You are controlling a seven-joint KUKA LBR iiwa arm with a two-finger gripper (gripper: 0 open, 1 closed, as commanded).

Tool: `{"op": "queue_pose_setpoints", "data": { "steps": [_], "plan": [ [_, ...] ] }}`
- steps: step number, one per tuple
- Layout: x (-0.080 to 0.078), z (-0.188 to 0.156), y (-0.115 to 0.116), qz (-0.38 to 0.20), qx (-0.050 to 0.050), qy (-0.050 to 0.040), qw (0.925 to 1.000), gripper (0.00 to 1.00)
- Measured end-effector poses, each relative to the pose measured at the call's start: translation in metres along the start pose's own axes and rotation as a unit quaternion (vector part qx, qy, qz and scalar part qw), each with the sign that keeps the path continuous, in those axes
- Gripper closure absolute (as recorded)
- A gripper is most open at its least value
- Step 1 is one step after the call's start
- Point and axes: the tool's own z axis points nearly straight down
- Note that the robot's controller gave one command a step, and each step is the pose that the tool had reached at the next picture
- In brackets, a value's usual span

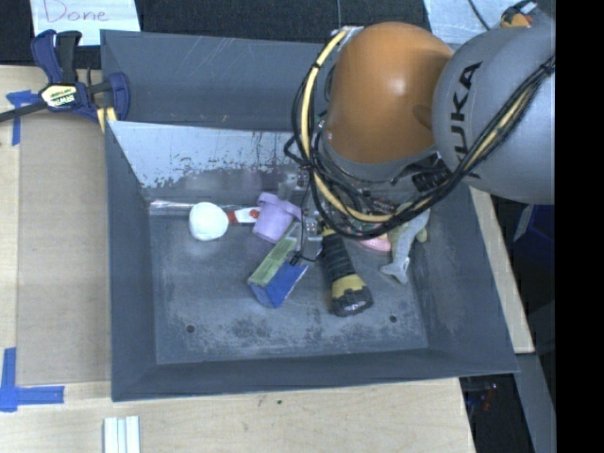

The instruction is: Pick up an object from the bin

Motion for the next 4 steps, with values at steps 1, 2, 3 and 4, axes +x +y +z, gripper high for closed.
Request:
{"op": "queue_pose_setpoints", "data": {
  "steps": [1,2,3,4],
  "plan": [
    [0.005,0.093,-0.016,-0.156,0.0,-0.0005,0.9877,0.0],
    [0.003,0.086,-0.024,-0.258,0.0,-0.0034,0.966,0.0],
    [-0.015,0.102,-0.014,-0.306,0.0,-0.0009,0.9522,0.0],
    [-0.037,0.161,-0.014,-0.388,0.001,-0.0046,0.9216,0.0]
  ]
}}
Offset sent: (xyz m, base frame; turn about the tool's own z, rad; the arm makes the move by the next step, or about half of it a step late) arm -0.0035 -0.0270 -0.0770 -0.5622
